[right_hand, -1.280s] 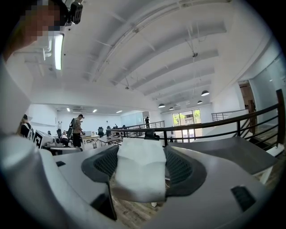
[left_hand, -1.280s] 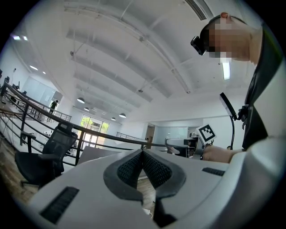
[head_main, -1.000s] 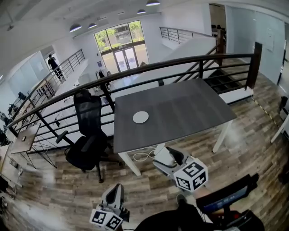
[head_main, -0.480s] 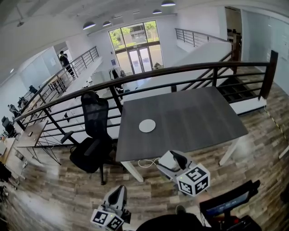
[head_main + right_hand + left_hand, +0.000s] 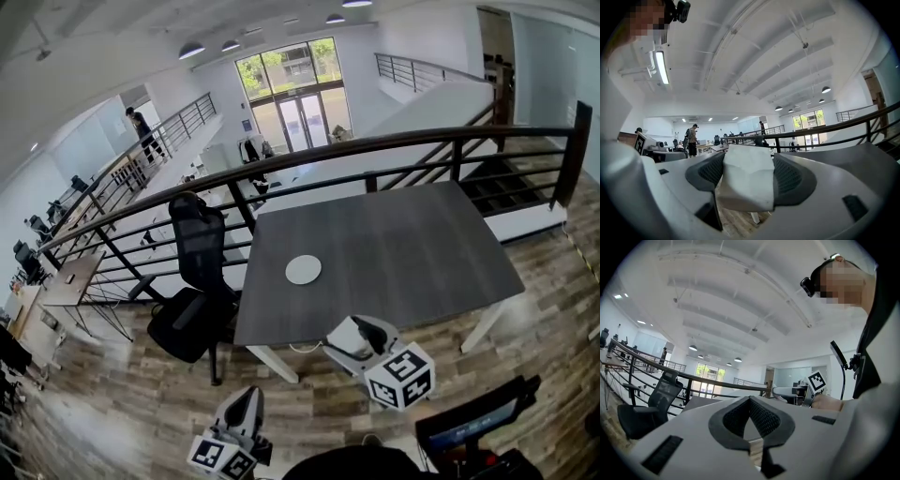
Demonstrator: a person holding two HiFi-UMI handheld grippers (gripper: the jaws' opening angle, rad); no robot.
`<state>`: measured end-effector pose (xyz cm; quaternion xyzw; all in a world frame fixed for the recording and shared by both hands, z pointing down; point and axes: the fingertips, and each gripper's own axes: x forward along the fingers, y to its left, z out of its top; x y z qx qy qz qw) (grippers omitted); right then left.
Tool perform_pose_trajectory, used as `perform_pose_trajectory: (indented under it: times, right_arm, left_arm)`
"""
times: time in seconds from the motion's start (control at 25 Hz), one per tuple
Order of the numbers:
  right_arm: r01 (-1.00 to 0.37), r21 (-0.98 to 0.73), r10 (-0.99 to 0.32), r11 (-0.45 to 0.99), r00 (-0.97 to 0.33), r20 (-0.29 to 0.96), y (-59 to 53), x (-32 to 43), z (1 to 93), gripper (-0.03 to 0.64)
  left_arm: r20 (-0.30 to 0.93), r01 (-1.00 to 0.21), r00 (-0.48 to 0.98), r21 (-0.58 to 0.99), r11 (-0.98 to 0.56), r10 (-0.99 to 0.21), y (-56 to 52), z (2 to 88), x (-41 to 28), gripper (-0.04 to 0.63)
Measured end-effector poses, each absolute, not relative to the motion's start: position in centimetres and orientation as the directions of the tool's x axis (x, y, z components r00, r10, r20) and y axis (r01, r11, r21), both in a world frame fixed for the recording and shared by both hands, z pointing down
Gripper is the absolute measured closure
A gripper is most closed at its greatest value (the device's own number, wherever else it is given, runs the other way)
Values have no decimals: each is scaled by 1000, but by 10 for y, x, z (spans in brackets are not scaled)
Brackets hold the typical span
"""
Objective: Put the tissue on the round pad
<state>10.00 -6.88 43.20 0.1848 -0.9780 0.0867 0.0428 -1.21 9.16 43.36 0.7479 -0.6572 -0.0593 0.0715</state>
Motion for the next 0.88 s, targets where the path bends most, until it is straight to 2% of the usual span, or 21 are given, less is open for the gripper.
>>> perform_pose_trajectory:
  times: [0.48, 0.88]
  right_arm:
    - [-343, -176, -324, 923, -938, 125, -120, 127, 446, 282]
    - [-335, -181, -315, 925, -940, 132, -136, 108, 449, 282]
  left_arm:
    - [40, -979, 97, 185, -88, -995, 47, 442, 19, 592]
    - [48, -979, 92, 188, -81, -995, 28, 443, 1, 592]
